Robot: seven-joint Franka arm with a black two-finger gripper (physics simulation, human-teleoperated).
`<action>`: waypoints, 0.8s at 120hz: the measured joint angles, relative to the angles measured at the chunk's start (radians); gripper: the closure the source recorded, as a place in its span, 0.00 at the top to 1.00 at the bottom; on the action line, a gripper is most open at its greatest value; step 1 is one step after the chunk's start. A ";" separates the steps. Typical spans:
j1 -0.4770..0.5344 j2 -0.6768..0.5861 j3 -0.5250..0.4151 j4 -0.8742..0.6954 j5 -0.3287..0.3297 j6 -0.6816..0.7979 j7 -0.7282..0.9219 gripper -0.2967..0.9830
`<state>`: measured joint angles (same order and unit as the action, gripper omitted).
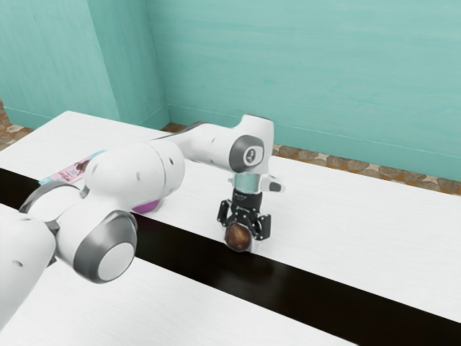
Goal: Place the pear in the bowl.
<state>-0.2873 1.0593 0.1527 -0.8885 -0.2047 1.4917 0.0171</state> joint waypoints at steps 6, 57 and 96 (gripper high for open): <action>0.001 0.000 0.001 -0.002 -0.008 -0.007 0.000 0.79; 0.008 -0.003 0.009 0.004 -0.029 -0.081 -0.004 0.70; 0.013 -0.026 0.024 0.009 -0.015 -0.112 -0.001 0.50</action>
<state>-0.2741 1.0333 0.1768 -0.8791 -0.2195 1.3800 0.0165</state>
